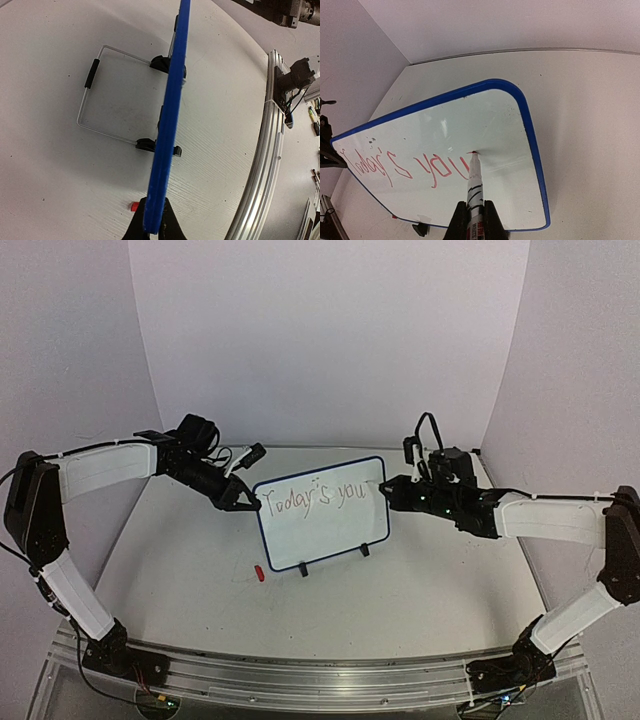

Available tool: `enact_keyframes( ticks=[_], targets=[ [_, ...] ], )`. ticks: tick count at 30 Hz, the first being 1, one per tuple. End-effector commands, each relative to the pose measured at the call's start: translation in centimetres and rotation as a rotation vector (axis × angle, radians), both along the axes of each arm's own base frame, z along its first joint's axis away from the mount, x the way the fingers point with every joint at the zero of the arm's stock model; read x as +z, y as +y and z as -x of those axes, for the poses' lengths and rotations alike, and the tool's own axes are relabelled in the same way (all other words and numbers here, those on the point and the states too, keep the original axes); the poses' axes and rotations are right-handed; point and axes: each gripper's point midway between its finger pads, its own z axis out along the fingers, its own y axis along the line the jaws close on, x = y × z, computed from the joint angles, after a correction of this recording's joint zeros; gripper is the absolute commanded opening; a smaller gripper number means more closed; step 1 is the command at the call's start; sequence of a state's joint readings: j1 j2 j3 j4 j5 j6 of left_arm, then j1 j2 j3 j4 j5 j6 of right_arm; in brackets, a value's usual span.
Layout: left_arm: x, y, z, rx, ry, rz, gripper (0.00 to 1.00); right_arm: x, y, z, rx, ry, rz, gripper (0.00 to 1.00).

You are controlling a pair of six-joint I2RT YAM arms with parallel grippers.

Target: Write a sentence on the whiteboard

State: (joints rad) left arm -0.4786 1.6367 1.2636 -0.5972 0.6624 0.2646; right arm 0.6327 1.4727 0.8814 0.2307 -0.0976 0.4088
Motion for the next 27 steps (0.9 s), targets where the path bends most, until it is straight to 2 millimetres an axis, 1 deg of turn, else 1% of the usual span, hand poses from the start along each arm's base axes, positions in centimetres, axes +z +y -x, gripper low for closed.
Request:
enact_keyframes(
  ticks=[1,9,14,16,19,27],
  targets=[
    [-2.1,0.5,-1.0,0.017,-0.022,-0.090,0.00,1.0,-0.5,-0.7,-0.039,-0.021,-0.006,0.00],
    [-2.1,0.5,-1.0,0.017,-0.022,-0.090,0.00,-1.5,-0.9,0.2,-0.034,0.040,0.008,0.00],
    [-2.2,0.5,-1.0,0.017,-0.022,-0.092,0.00,-2.2,-1.2,0.7,-0.037,0.059,0.010,0.00],
    [-2.3,0.5,-0.9,0.017,-0.018,-0.091,0.00,-2.1,-1.2,0.7,-0.038,0.057,0.008,0.00],
    [-2.1,0.5,-1.0,0.017,-0.022,-0.091,0.00,-1.5,-1.1,0.5,-0.040,0.042,0.005,0.00],
    [-2.2,0.5,-1.0,0.018,-0.022,-0.091,0.00,1.4,-0.5,-0.3,-0.031,-0.020,-0.028,0.00]
  ],
)
